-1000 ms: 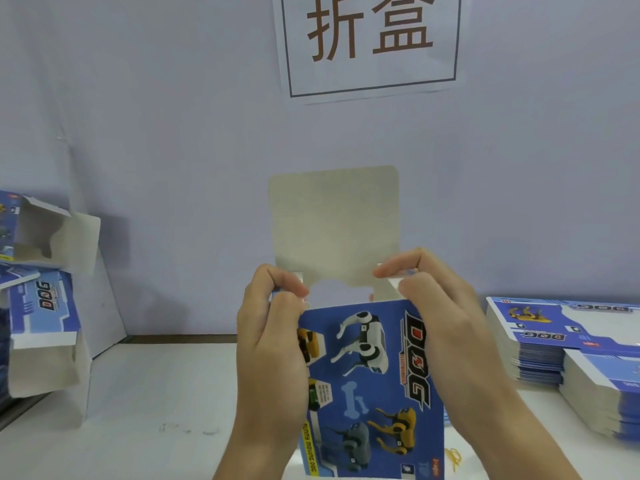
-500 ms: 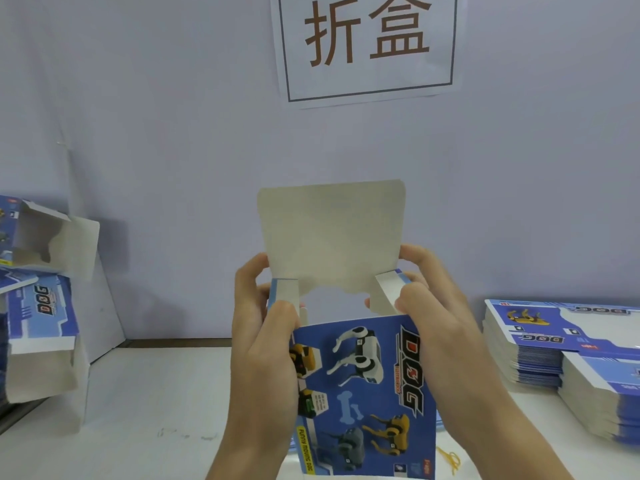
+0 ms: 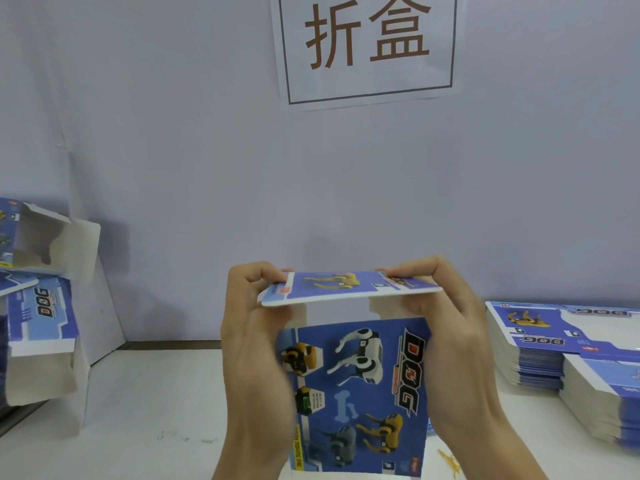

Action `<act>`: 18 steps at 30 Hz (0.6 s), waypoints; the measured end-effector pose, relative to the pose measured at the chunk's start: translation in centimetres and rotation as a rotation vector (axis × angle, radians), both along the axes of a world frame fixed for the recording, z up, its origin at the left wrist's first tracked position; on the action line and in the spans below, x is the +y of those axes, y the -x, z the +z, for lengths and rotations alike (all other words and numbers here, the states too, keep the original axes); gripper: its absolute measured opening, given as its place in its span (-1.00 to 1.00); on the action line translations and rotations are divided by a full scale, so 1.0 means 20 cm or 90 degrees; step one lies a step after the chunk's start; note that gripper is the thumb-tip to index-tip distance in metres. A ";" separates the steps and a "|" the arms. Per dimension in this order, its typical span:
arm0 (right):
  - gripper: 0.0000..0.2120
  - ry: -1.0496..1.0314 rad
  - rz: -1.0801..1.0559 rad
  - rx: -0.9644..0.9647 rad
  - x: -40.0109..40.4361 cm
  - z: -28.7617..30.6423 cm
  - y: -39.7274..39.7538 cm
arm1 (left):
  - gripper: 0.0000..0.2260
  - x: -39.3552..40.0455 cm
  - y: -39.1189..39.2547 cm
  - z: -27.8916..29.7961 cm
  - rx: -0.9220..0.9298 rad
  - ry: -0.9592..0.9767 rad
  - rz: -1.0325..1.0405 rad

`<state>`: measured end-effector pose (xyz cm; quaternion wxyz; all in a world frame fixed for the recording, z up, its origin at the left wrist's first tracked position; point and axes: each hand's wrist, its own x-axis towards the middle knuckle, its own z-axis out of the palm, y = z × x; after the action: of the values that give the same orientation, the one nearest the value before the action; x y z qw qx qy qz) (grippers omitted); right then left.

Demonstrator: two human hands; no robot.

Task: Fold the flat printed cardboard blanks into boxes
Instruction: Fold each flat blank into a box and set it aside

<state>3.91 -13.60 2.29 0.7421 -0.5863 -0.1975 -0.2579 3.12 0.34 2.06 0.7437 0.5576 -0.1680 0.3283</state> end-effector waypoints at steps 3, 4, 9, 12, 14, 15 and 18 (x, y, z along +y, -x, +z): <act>-0.77 -0.055 0.030 -0.016 0.00 -0.04 -0.02 | -0.81 0.01 0.01 0.00 -0.022 0.050 -0.011; -0.74 -0.068 0.040 -0.011 0.00 -0.05 -0.02 | -0.85 0.02 0.00 0.00 -0.019 0.062 -0.015; -0.73 -0.076 0.062 0.019 0.01 -0.07 -0.03 | -0.80 0.03 -0.02 -0.02 0.003 0.085 -0.021; -0.67 -0.117 0.134 0.039 0.01 -0.05 -0.02 | -0.83 0.03 -0.03 -0.01 0.027 0.071 -0.001; -0.58 -0.098 0.171 0.042 0.00 0.00 -0.01 | -0.88 0.03 -0.03 0.00 0.065 0.085 -0.018; -0.49 -0.083 0.188 0.056 -0.01 0.02 -0.01 | -0.90 0.04 -0.04 0.00 0.077 0.092 -0.014; -0.21 -0.009 0.264 0.053 -0.04 0.03 0.01 | -0.89 0.07 -0.06 0.01 0.080 0.060 0.044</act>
<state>3.76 -14.49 2.87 0.7909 -0.5380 -0.2814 -0.0771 4.24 1.71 2.21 0.7664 0.5469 -0.0857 0.3259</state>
